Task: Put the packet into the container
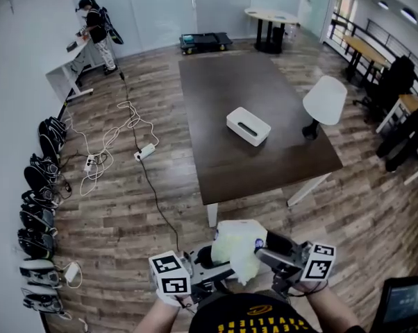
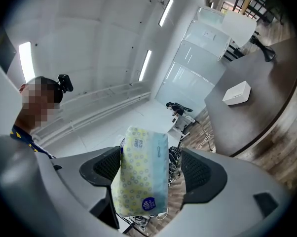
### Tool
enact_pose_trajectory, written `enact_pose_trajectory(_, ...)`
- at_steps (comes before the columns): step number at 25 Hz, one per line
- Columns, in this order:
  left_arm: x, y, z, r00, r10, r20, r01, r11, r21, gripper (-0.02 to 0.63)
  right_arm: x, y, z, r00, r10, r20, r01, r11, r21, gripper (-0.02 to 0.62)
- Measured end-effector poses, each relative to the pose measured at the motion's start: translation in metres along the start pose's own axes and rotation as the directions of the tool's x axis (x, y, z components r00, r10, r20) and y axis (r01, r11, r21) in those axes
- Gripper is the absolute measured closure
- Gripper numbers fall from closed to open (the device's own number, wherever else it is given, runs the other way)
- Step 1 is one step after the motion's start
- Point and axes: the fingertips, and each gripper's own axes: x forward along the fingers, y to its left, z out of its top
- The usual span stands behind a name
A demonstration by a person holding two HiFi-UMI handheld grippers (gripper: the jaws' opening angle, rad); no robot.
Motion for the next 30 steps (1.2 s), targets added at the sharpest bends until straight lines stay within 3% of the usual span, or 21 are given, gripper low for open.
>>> enact_pose_trajectory(7, 0.006, 0.031, 0.019, 0.995, -0.096, -0.002, 0.096, 0.991, -0.095, 0.331, 0.025, -0.019, 0.012, 1.000, 0.010, 0.011, -0.011, 0.997, 0.082, 0.221)
enact_pose_trajectory(10, 0.016, 0.047, 0.020, 0.994, -0.111, -0.007, 0.109, 0.984, -0.141, 0.332, 0.030, -0.024, 0.016, 0.998, 0.054, -0.014, -0.053, 0.994, 0.099, 0.221)
enact_pose_trajectory(15, 0.037, 0.071, 0.035, 0.993, -0.117, -0.026, 0.110, 0.976, -0.189, 0.332, 0.045, -0.055, 0.034, 0.997, 0.031, -0.068, -0.025, 0.997, 0.074, 0.231)
enact_pose_trajectory(20, 0.070, 0.113, 0.060, 0.998, -0.062, -0.032, 0.054, 0.976, -0.209, 0.330, 0.055, -0.091, 0.077, 0.998, 0.043, -0.036, -0.040, 0.995, 0.091, 0.314)
enact_pose_trajectory(26, 0.111, 0.161, 0.095, 1.000, 0.022, 0.000, -0.022, 0.986, -0.168, 0.261, 0.051, -0.139, 0.147, 1.000, 0.012, 0.015, -0.013, 0.996, 0.083, 0.331)
enact_pose_trajectory(30, 0.109, 0.197, 0.115, 0.988, 0.143, 0.053, -0.131, 0.976, -0.173, 0.261, 0.044, -0.170, 0.193, 0.997, -0.069, 0.048, 0.067, 0.997, 0.027, 0.331)
